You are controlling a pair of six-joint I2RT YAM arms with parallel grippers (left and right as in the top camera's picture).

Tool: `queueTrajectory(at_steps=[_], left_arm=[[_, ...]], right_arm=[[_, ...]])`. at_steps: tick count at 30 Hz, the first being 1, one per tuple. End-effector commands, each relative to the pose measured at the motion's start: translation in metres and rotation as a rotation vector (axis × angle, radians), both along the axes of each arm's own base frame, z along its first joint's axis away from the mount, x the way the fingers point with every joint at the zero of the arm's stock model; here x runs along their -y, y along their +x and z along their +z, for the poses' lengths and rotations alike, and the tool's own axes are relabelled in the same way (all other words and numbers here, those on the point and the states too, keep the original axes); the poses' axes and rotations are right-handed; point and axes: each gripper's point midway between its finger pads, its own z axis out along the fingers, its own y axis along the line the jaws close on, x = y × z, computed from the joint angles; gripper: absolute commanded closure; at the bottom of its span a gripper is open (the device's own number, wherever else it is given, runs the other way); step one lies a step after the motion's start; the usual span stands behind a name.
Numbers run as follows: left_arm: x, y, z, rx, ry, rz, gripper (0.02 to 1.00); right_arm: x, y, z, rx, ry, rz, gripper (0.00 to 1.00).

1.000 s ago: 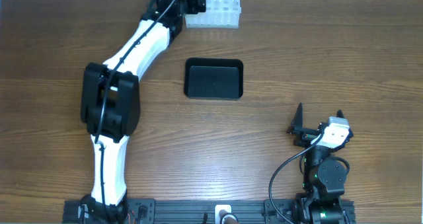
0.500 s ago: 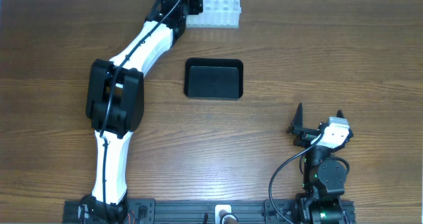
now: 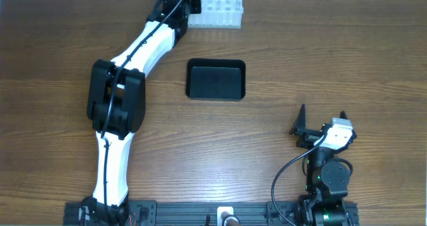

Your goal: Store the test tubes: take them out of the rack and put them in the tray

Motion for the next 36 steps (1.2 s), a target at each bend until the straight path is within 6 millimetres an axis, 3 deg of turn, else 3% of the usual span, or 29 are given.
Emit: queueTrajectory(at_steps=[1, 10, 15, 25, 31, 36], left_arm=[[0.006, 0.004, -0.003, 0.007, -0.003, -0.007, 0.584], [0.012, 0.003, -0.010, -0.006, -0.010, -0.029, 0.603], [0.012, 0.003, -0.013, -0.011, -0.011, -0.032, 0.695], [0.018, 0.002, -0.016, -0.016, -0.013, -0.045, 0.715], [0.018, 0.002, -0.016, -0.011, -0.014, -0.045, 0.840], [0.018, 0.003, -0.015, -0.007, -0.016, -0.045, 0.842]], right_arm=[[0.003, -0.001, -0.001, 0.002, 0.004, -0.018, 0.007], [0.003, -0.001, -0.001, 0.002, 0.004, -0.018, 0.007], [0.003, -0.001, -0.001, 0.002, 0.004, -0.018, 0.009], [0.003, -0.001, -0.001, 0.003, 0.005, -0.018, 0.009], [0.003, -0.001, -0.001, 0.003, 0.005, -0.018, 0.009], [0.003, -0.001, -0.001, 0.002, 0.004, -0.018, 0.009]])
